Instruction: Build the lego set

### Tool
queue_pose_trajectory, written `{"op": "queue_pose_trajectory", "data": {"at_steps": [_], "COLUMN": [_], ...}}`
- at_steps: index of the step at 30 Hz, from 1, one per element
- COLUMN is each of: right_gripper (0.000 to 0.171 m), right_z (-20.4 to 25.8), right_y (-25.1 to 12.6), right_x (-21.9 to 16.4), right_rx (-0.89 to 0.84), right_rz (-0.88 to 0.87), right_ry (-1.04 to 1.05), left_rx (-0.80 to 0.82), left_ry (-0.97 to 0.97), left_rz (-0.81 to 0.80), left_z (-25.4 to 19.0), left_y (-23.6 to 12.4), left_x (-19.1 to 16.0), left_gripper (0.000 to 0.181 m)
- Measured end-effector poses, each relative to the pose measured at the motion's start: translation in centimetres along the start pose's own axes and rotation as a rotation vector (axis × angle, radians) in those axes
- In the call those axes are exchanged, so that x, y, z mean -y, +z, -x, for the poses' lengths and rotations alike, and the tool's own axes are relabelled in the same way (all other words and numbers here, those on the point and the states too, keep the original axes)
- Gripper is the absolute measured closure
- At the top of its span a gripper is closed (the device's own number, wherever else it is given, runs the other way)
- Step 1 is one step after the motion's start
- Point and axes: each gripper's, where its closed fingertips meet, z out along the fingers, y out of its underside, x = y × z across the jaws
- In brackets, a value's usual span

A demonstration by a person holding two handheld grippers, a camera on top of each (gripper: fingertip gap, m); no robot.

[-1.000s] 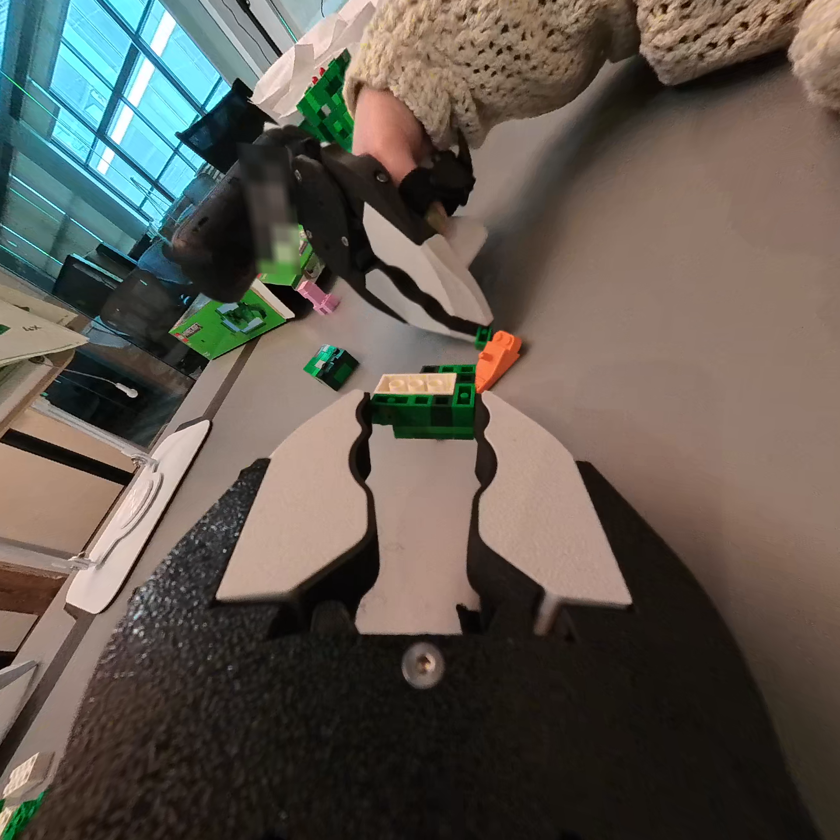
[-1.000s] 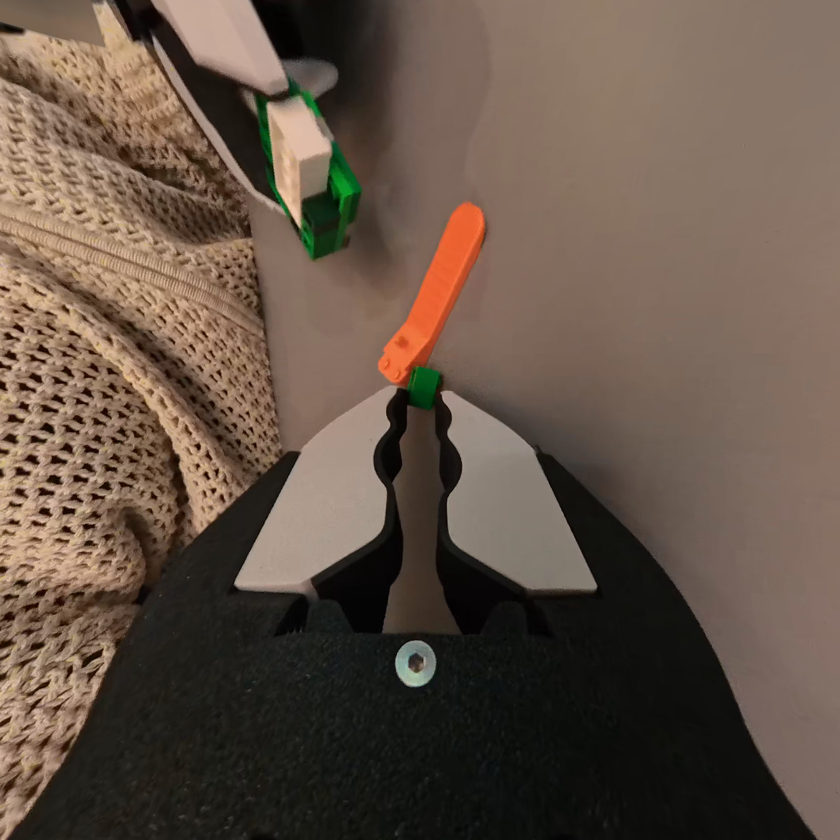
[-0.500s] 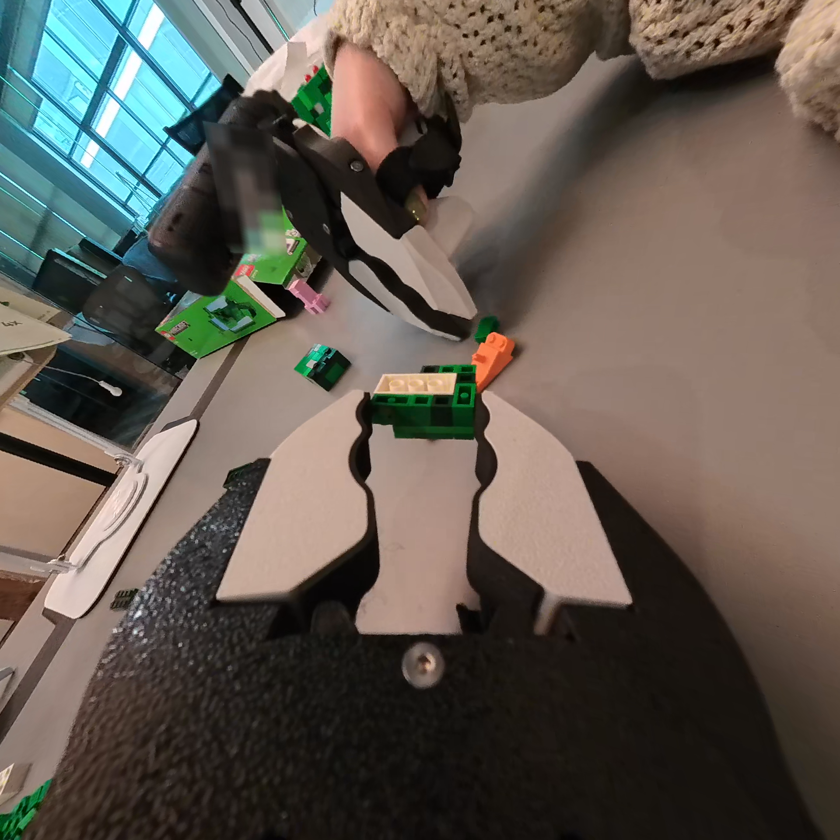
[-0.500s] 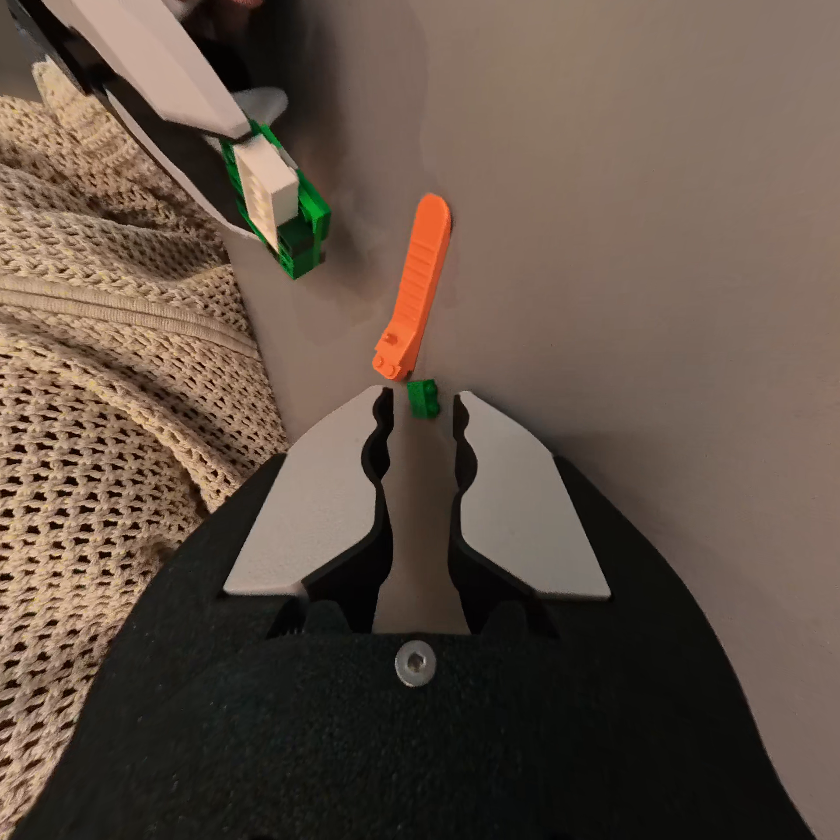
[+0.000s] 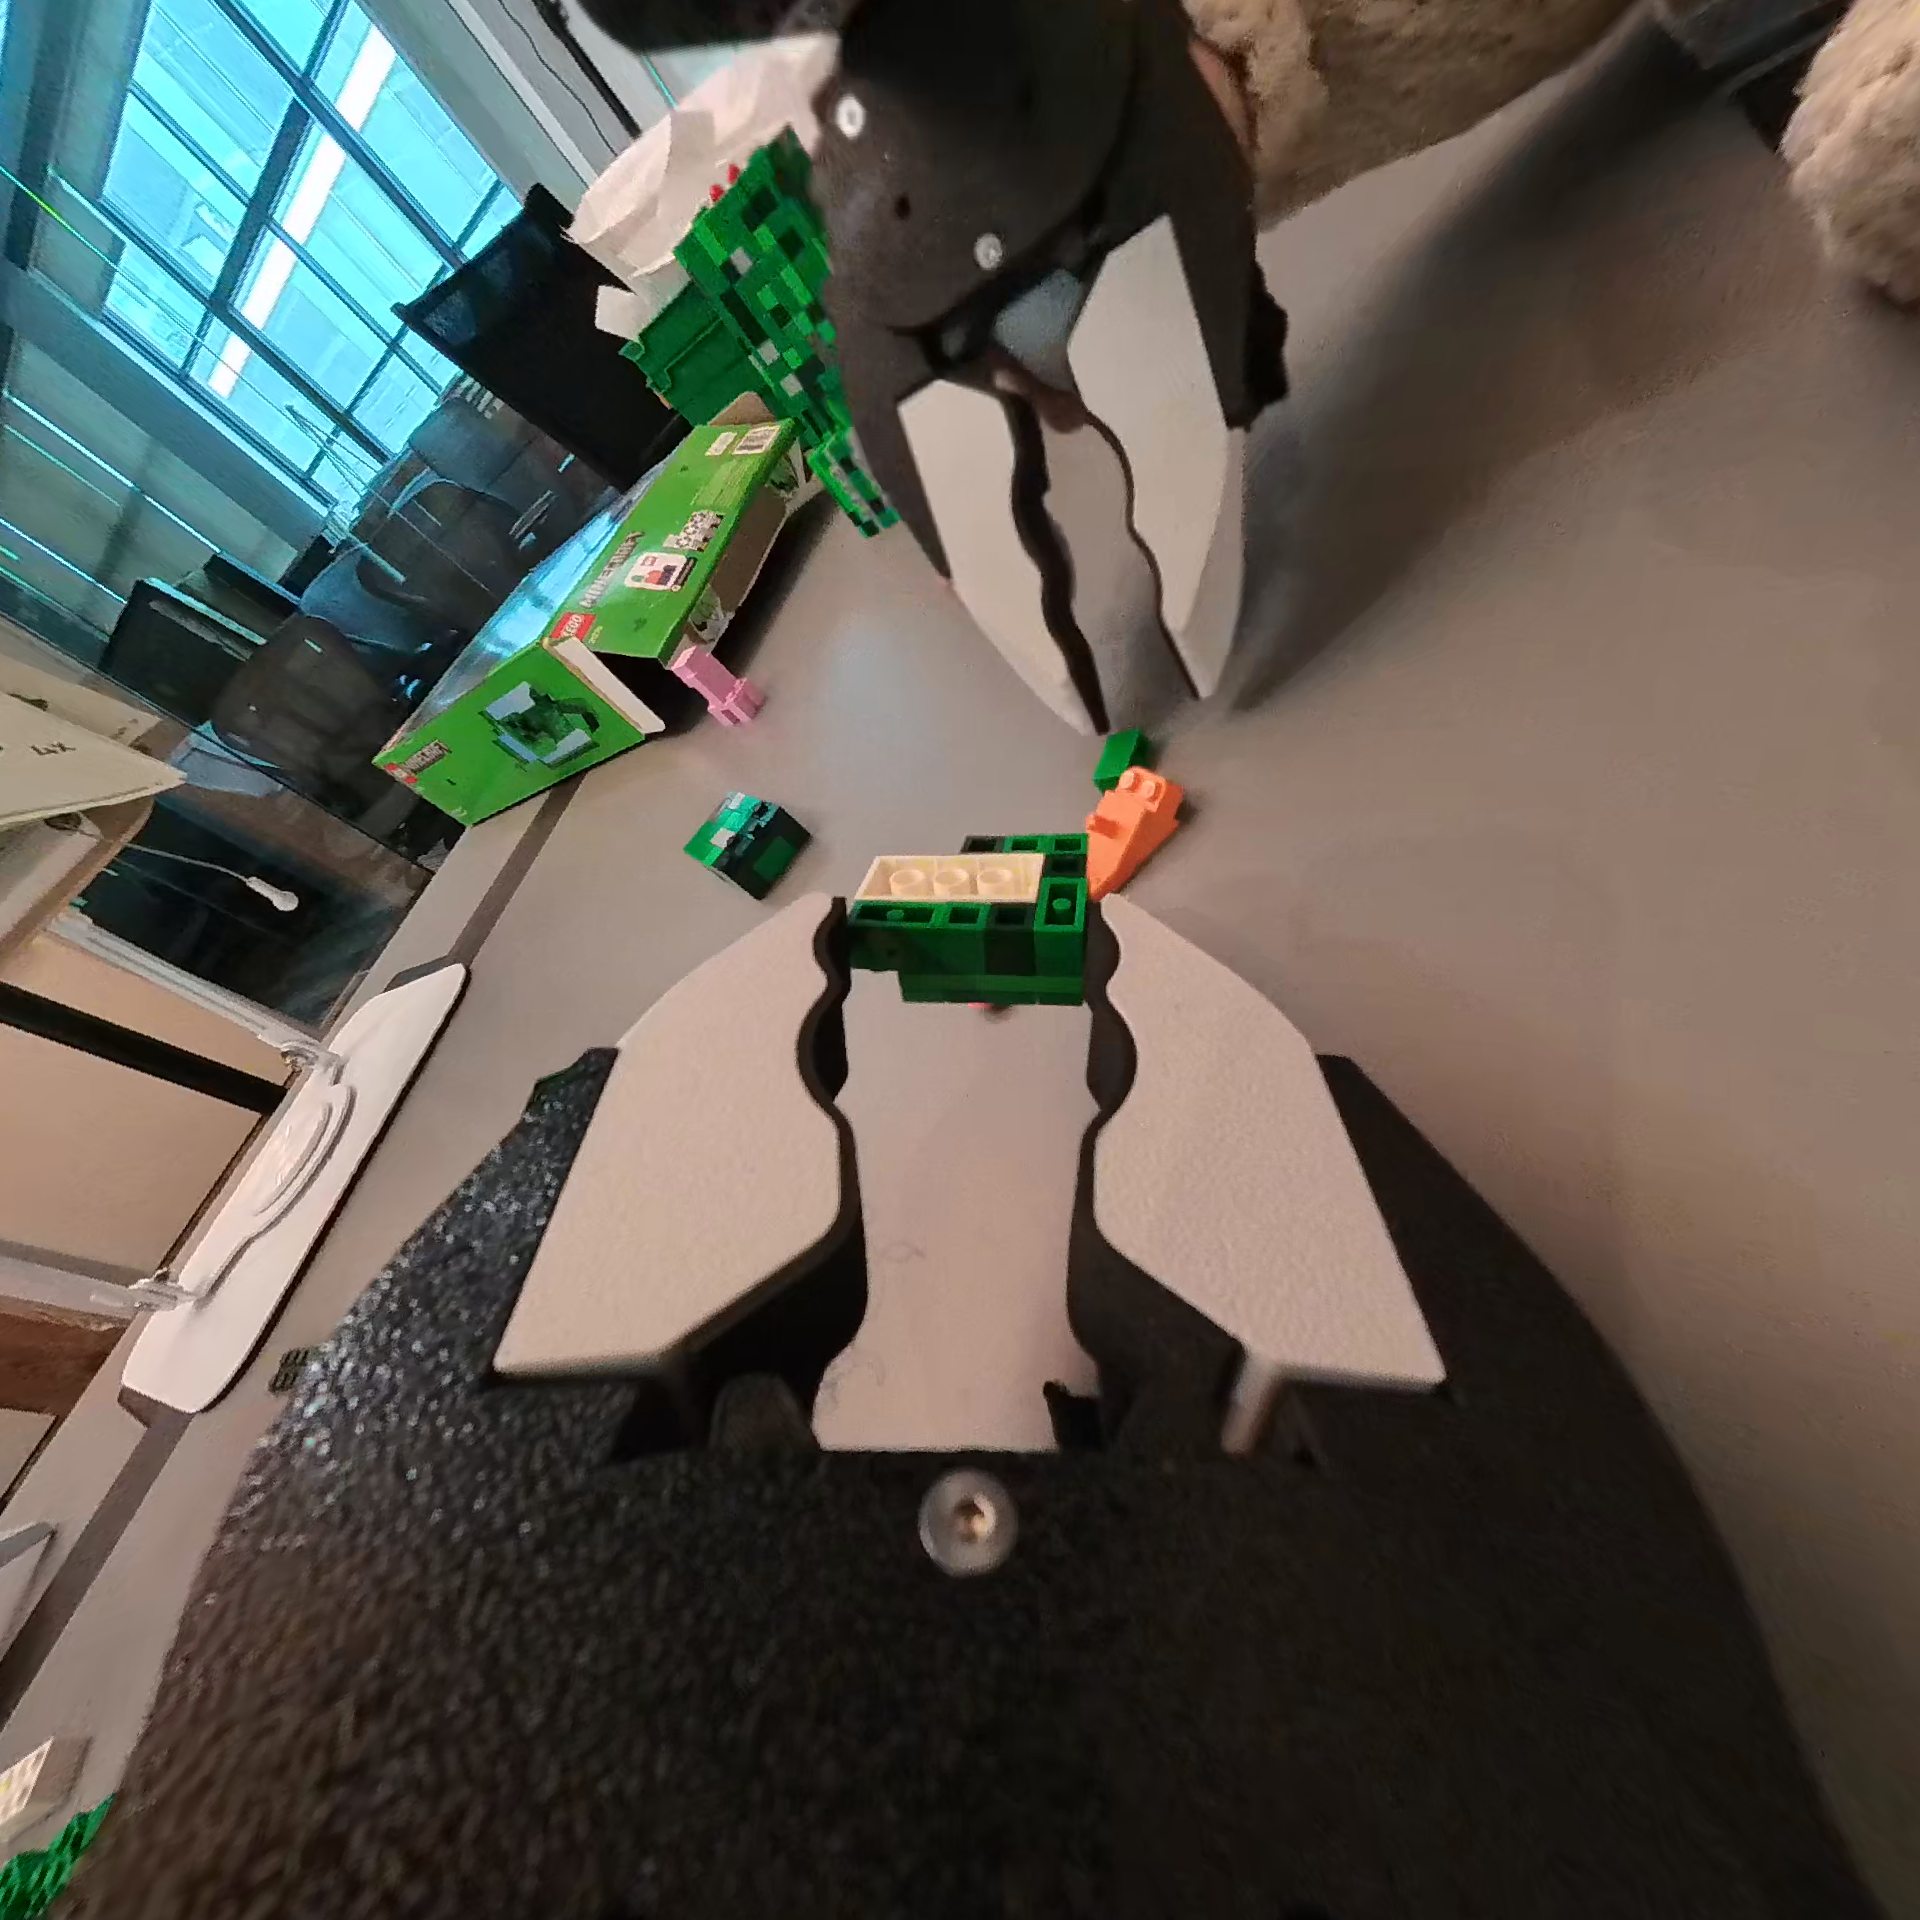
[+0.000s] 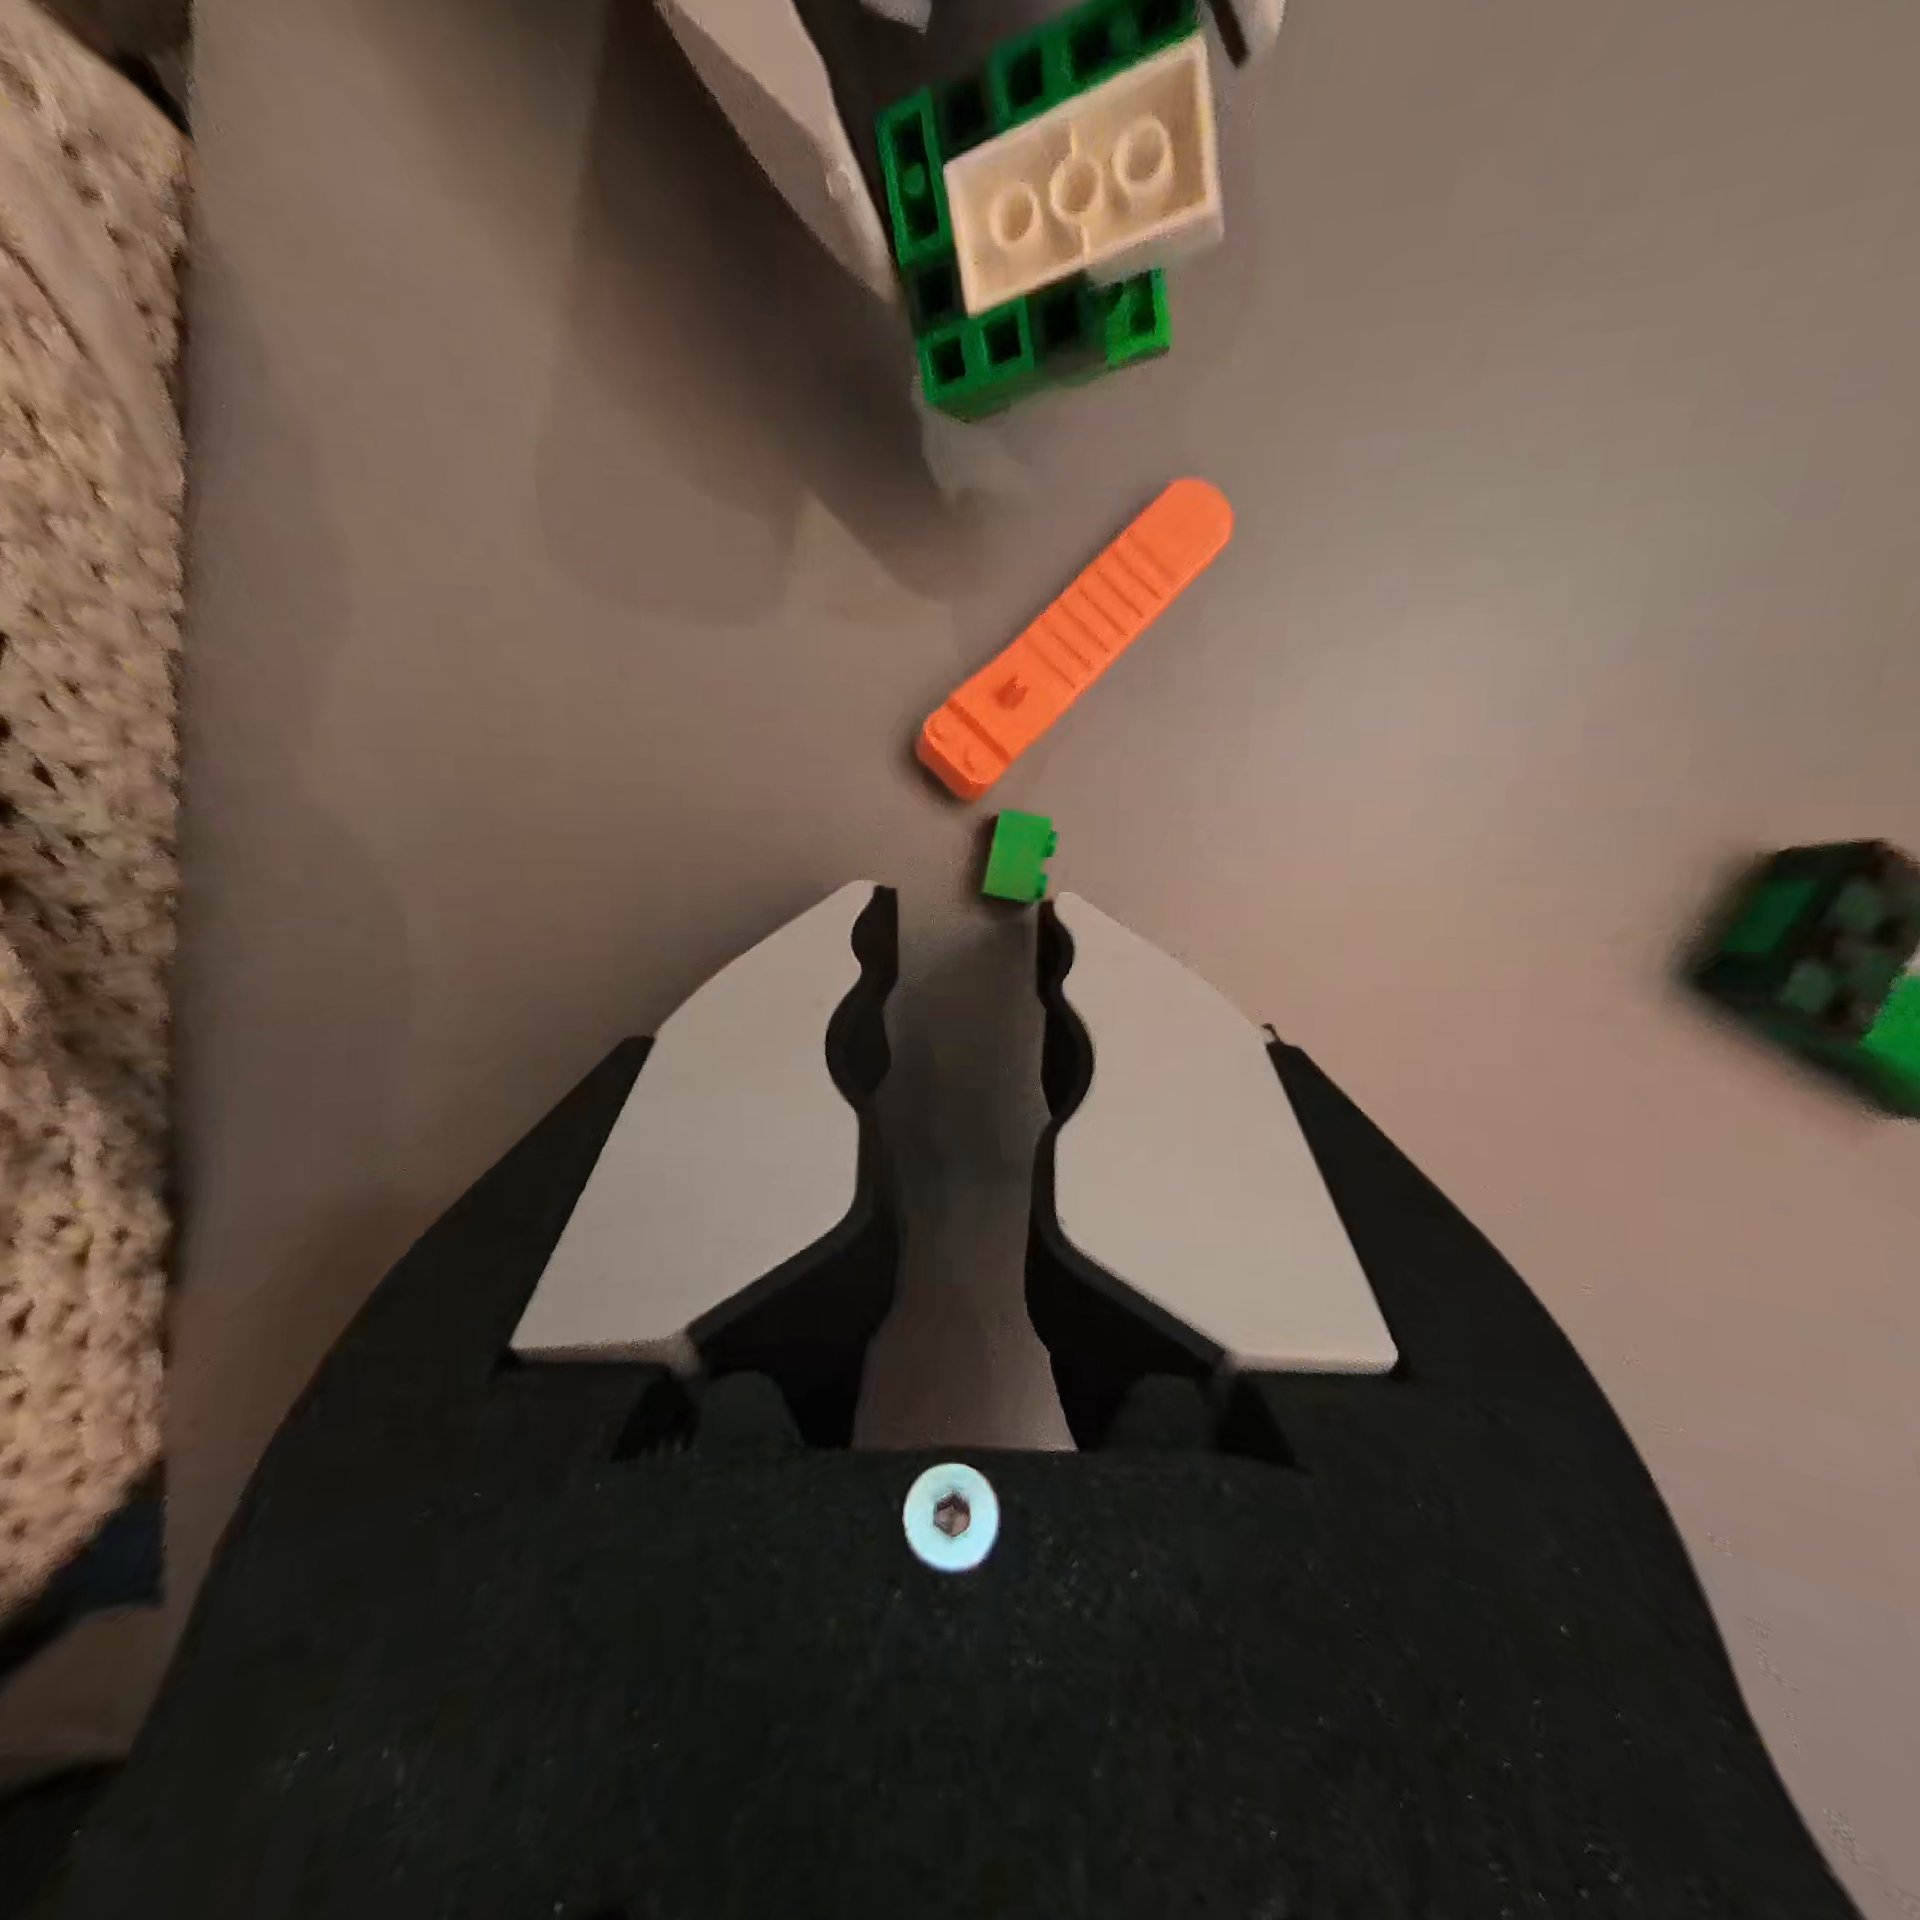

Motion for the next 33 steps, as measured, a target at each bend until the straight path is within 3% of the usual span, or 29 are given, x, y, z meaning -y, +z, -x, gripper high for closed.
{"op": "queue_pose_trajectory", "data": {"at_steps": [3,11,16,20,25,33], "right_gripper": [0.147,0.159,0.16,0.159,0.159,0.159], "right_z": [-0.2,-1.1,-0.8,-0.4,-0.6,-0.5], "right_y": [0.2,0.8,-0.9,-2.4,-2.4,-2.3], "right_x": [0.3,1.1,3.7,5.4,6.6,6.4], "right_rx": [-0.014,-0.057,0.076,0.208,0.289,0.362], "right_rz": [-0.109,-0.143,-0.264,-0.247,-0.071,0.241], "right_ry": [0.102,0.1,0.165,0.135,0.05,-0.11], "left_rx": [0.0,0.009,0.003,0.001,0.047,0.053], "left_ry": [-0.008,-0.02,0.039,0.115,0.244,0.286], "left_rz": [-0.01,-0.036,-0.048,-0.033,-0.018,-0.021], "left_z": [0.0,0.2,-0.4,-1.0,-1.1,-1.4], "left_y": [-0.1,-0.2,0.1,0.4,0.7,0.9], "left_x": [0.2,0.5,1.0,0.9,1.1,1.3], "left_gripper": [0.137,0.137,0.137,0.137,0.138,0.138]}}
